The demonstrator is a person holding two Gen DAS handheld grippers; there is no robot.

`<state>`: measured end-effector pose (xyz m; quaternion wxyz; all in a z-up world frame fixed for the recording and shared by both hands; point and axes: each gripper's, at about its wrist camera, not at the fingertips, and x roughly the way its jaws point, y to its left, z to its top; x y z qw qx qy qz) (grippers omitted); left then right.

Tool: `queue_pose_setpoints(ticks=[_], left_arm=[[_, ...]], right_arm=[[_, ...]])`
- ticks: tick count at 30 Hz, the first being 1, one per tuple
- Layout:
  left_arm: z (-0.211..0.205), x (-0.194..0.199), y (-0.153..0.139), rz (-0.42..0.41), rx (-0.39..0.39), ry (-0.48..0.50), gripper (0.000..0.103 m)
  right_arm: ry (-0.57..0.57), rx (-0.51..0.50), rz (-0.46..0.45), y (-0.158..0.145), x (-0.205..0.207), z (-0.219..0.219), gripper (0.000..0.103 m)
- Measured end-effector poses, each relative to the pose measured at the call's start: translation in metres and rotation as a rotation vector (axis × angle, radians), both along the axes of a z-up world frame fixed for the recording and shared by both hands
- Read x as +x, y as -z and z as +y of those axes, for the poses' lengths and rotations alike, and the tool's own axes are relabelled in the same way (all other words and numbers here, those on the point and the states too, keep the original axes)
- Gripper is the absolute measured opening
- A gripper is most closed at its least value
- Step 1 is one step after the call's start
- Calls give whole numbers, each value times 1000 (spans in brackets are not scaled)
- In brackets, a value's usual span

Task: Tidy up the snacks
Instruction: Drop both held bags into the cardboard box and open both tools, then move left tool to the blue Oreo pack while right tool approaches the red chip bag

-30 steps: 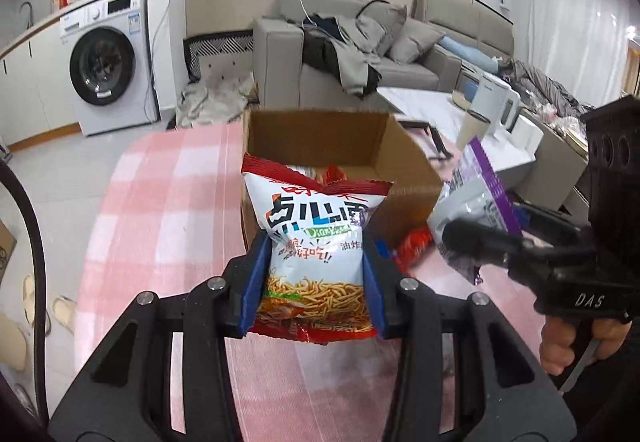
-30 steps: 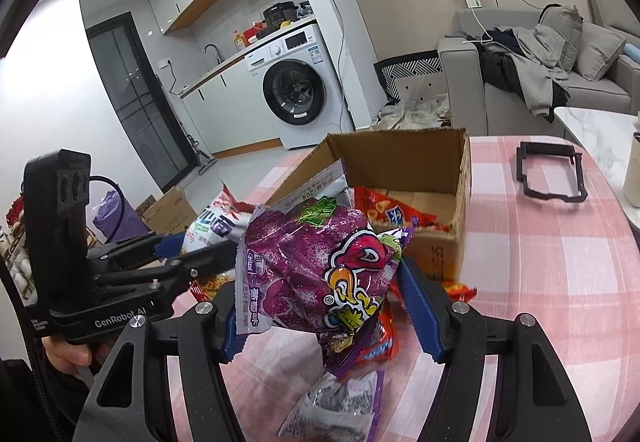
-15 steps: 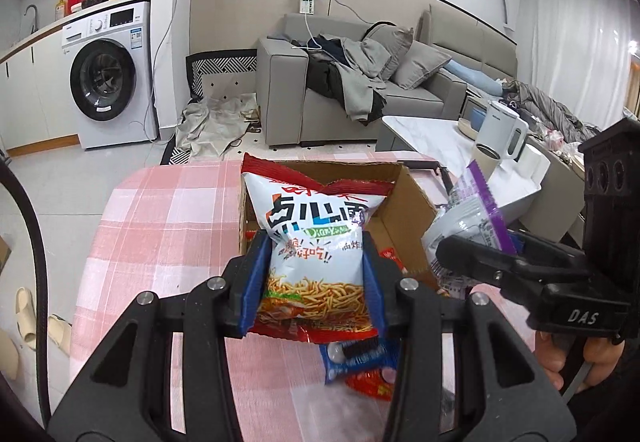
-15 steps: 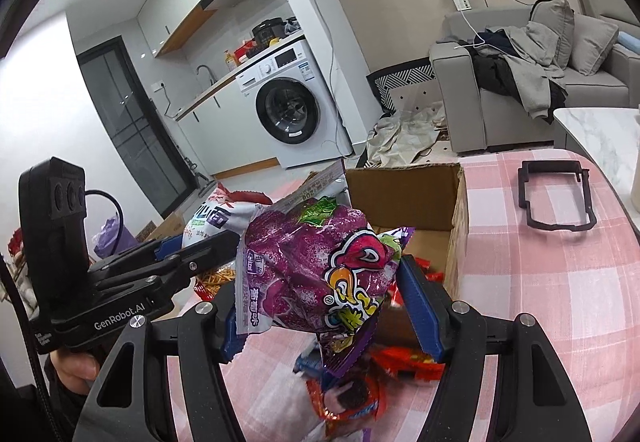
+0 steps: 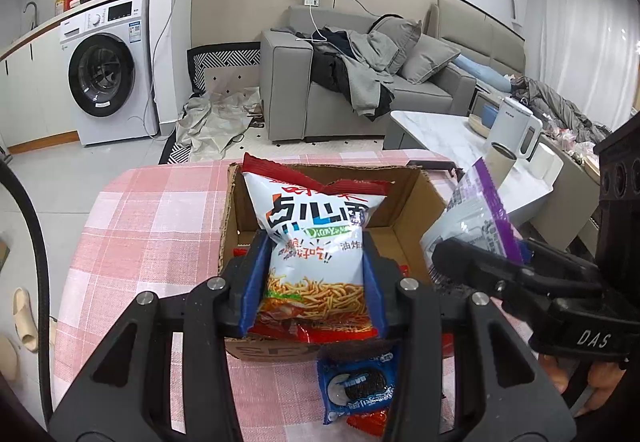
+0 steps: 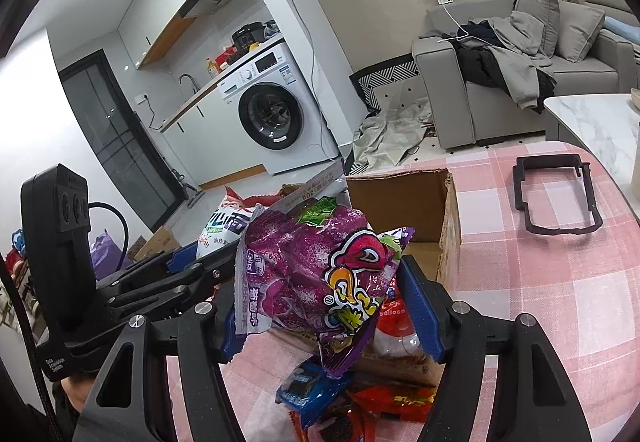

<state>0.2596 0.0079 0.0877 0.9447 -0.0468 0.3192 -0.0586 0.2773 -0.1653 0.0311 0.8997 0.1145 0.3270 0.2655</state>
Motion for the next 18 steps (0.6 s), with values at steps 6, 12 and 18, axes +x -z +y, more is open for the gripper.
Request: queue_pose_setpoints(ticks=[6,12,18], left_arm=[[-4,6,8,15,11,4,40],[-4,0,5,9,7,4,50],[-5,-22,-3,-26,9,5,82]], right_arm=[[17,-13,3,-1,5,-3,70],[30,-34,-21,-9,-6,-7,86],[55,-54,-30,-21,-22,-21,101]])
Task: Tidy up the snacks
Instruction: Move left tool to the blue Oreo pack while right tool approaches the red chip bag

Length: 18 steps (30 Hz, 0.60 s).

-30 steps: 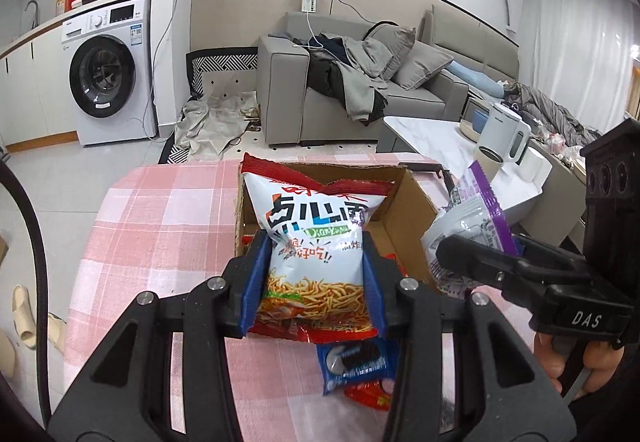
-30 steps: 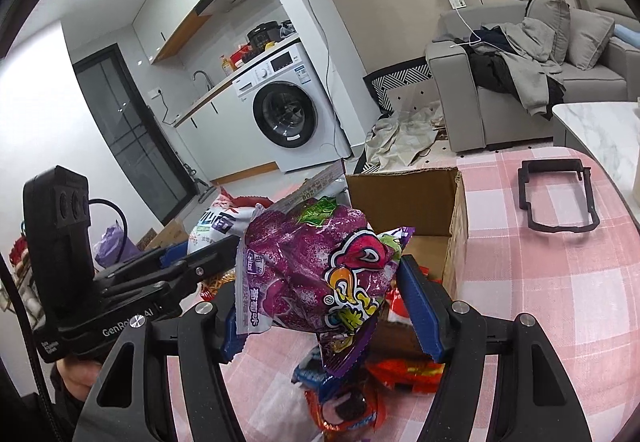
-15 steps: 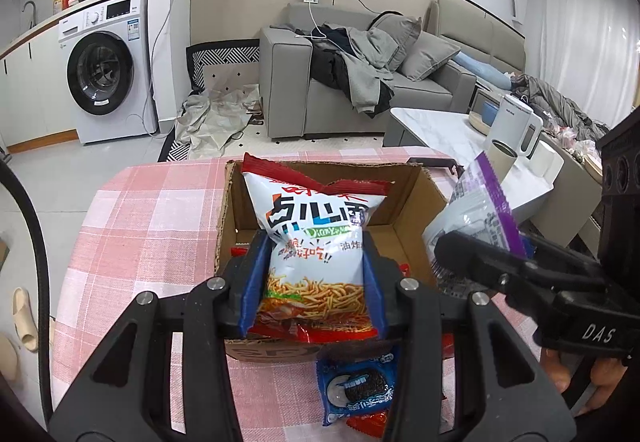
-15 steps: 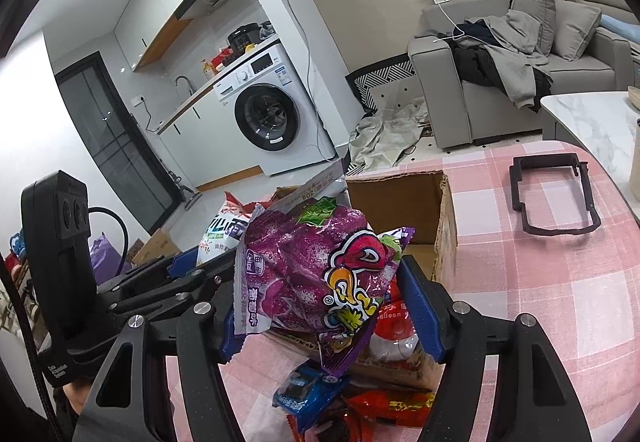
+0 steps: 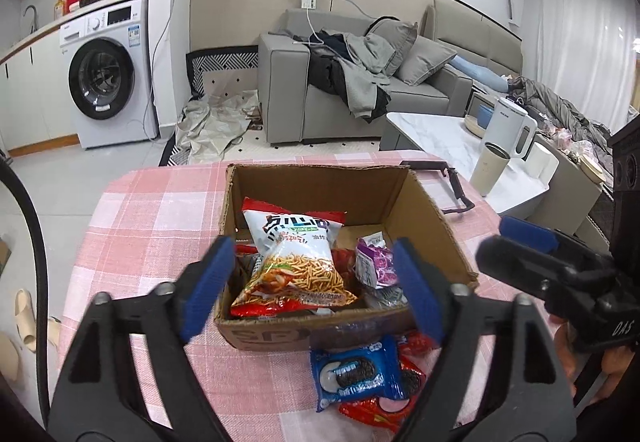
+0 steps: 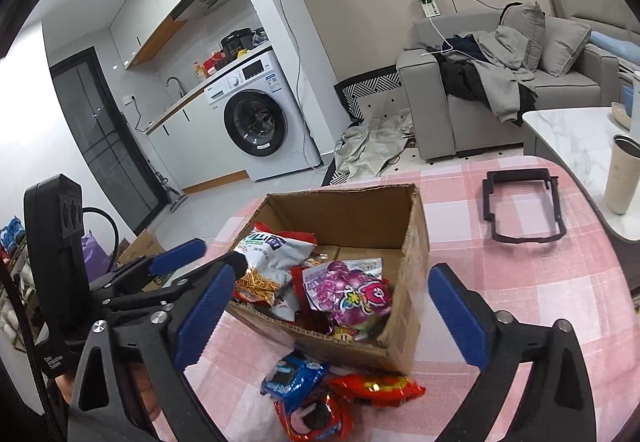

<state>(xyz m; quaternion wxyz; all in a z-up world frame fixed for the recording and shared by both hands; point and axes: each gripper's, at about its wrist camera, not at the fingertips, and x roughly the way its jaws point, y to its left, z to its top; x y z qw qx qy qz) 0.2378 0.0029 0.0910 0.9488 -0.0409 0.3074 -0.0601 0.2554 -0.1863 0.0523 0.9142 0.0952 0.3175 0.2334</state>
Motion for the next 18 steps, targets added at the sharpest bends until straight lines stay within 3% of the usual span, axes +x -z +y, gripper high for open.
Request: queue_pose_setpoints(ticks=[6,9,18], left_arm=[[-2,-27,-4,-9,27,-19,90],[-2,-41,-4,-20,33,-31,101],[-10,-71,-1,-11,47,-35,101]], right_arm=[[26,-29,11,4,-22,-18,102],[35,-39,18,9,-31,-24,102],[59,-54,40,24,-49,-37,103]])
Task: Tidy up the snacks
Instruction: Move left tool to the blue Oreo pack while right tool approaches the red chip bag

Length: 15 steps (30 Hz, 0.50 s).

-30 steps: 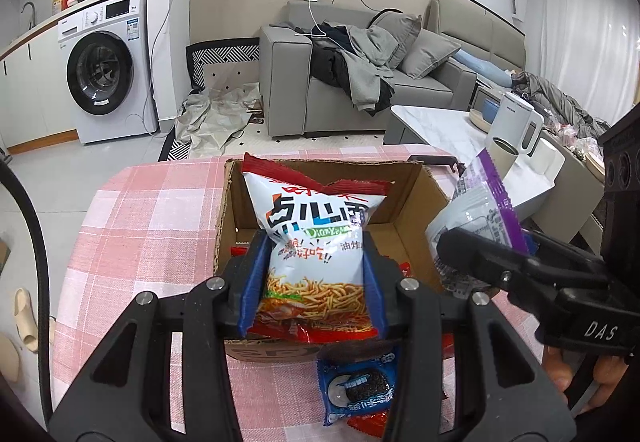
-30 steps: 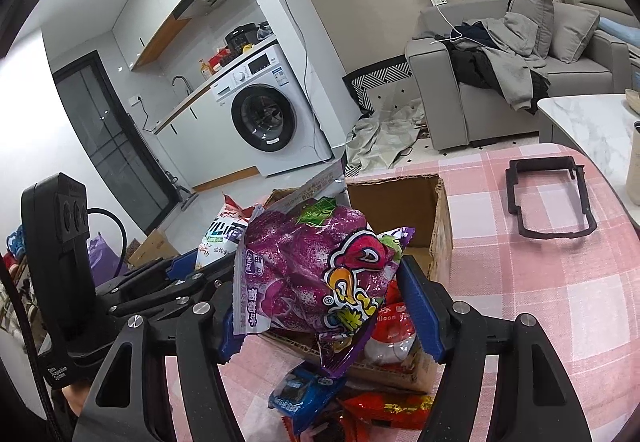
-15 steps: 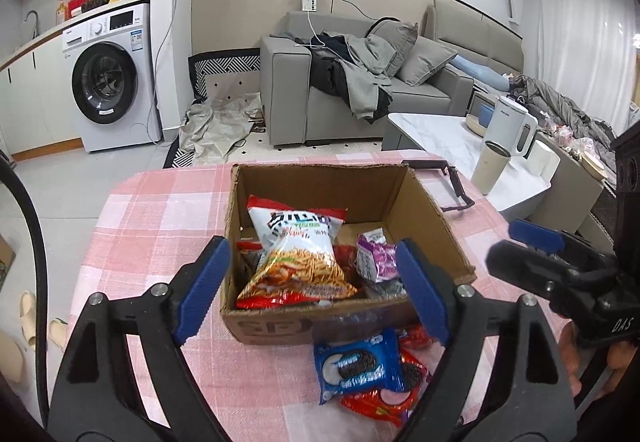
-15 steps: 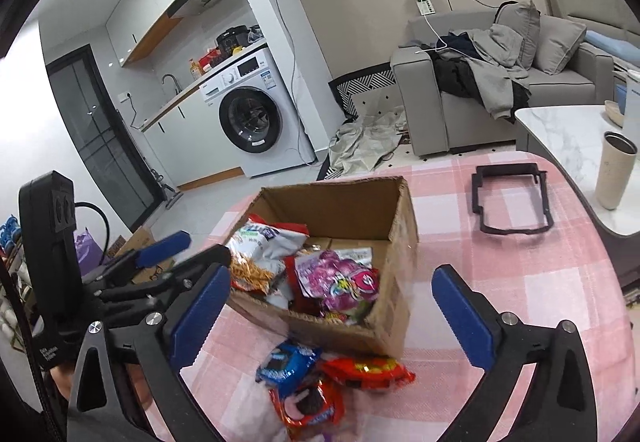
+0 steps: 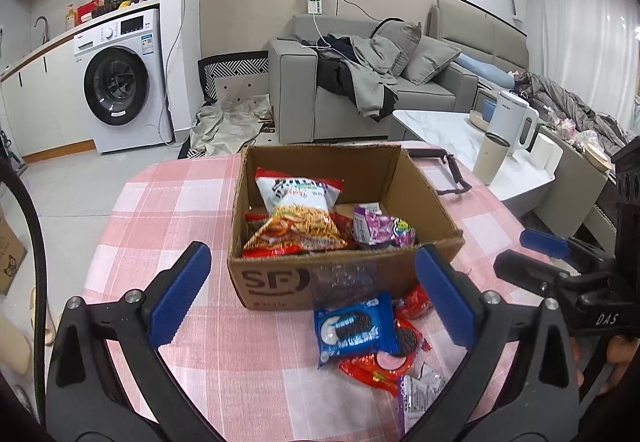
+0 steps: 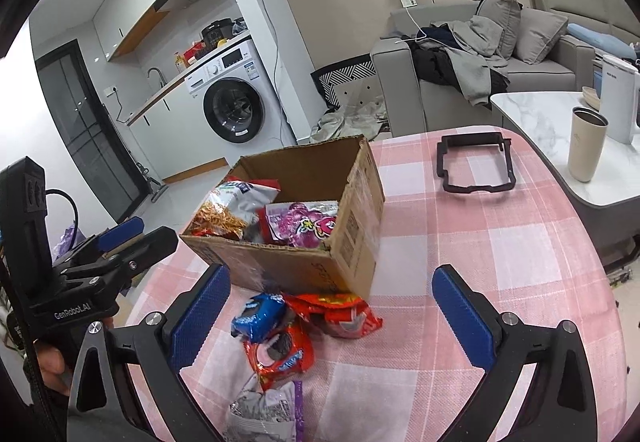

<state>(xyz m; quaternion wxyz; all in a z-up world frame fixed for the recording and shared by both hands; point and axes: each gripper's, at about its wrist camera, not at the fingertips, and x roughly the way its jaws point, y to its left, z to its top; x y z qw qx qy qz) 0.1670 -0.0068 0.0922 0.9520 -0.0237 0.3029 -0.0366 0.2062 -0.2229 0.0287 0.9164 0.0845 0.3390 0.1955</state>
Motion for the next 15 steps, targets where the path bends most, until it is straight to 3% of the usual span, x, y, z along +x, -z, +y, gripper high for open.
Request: queue_pose_setpoints(ticks=[15], left_arm=[[3,-26,44,68,4,-11,102]], right_arm=[[15,-50,51,34,-8,-10,103]])
